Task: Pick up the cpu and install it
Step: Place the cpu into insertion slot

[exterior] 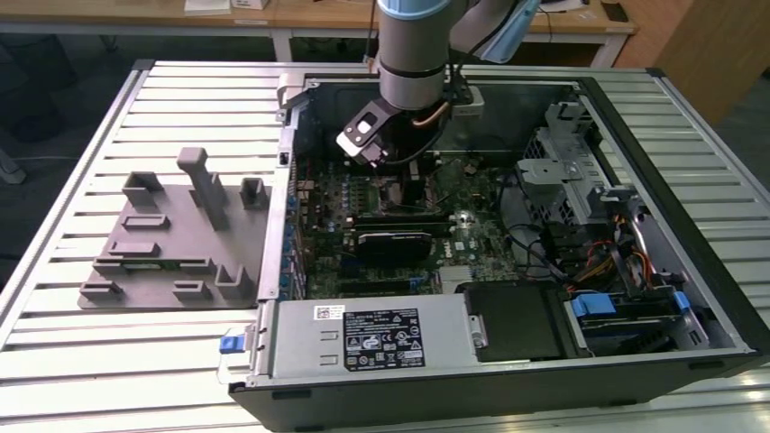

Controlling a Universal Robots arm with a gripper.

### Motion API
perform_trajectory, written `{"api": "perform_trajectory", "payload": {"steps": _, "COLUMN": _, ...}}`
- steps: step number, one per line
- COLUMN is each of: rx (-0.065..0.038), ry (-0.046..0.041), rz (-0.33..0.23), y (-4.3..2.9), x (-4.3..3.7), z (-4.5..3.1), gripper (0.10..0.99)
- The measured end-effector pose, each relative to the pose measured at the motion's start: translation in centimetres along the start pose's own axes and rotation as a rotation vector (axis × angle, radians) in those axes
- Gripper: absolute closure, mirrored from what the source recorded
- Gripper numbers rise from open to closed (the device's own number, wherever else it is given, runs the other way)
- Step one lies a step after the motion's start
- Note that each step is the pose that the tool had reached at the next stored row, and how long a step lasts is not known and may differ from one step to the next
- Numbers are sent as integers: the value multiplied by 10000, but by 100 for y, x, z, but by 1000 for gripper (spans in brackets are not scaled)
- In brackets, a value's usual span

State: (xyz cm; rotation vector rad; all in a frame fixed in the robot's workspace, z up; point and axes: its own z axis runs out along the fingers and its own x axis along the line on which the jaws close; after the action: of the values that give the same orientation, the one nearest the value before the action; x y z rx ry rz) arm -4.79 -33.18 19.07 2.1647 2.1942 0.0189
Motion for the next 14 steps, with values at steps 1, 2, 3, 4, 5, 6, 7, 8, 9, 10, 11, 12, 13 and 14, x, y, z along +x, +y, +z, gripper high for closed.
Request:
{"api": "perform_trajectory", "payload": {"steps": 1, "rx": 0, "ry": 0, "rz": 0, "y": 0, "x": 0, "z": 0, "gripper": 549}}
{"api": "perform_trajectory", "payload": {"steps": 2, "rx": 0, "ry": 0, "rz": 0, "y": 0, "x": 0, "z": 0, "gripper": 549}}
{"api": "perform_trajectory", "payload": {"steps": 3, "rx": 0, "ry": 0, "rz": 0, "y": 0, "x": 0, "z": 1, "gripper": 549}}
{"api": "perform_trajectory", "payload": {"steps": 4, "rx": -6, "ry": 7, "rz": 1, "y": 1, "x": 1, "z": 3, "gripper": 549}}
{"api": "perform_trajectory", "payload": {"steps": 5, "rx": 0, "ry": 0, "rz": 0, "y": 0, "x": 0, "z": 1, "gripper": 549}}
{"api": "perform_trajectory", "payload": {"steps": 6, "rx": -1, "ry": 1, "rz": 0, "y": 1, "x": 0, "z": -16, "gripper": 478}}
{"api": "perform_trajectory", "payload": {"steps": 7, "rx": -2, "ry": 3, "rz": 1, "y": 2, "x": -1, "z": -34, "gripper": 478}}
{"api": "perform_trajectory", "payload": {"steps": 8, "rx": 0, "ry": 1, "rz": 1, "y": 3, "x": -2, "z": -56, "gripper": 478}}
{"api": "perform_trajectory", "payload": {"steps": 9, "rx": 0, "ry": 0, "rz": 1, "y": 4, "x": -2, "z": -78, "gripper": 478}}
{"api": "perform_trajectory", "payload": {"steps": 10, "rx": -1, "ry": 1, "rz": 1, "y": 5, "x": -3, "z": -104, "gripper": 478}}
{"api": "perform_trajectory", "payload": {"steps": 11, "rx": -1, "ry": 1, "rz": 1, "y": 6, "x": -4, "z": -127, "gripper": 478}}
{"api": "perform_trajectory", "payload": {"steps": 12, "rx": -1, "ry": 1, "rz": 0, "y": 8, "x": -5, "z": -153, "gripper": 478}}
{"api": "perform_trajectory", "payload": {"steps": 13, "rx": -1, "ry": 1, "rz": 0, "y": 14, "x": -10, "z": -282, "gripper": 478}}
{"api": "perform_trajectory", "payload": {"steps": 14, "rx": 0, "ry": 1, "rz": 1, "y": 16, "x": -11, "z": -317, "gripper": 478}}
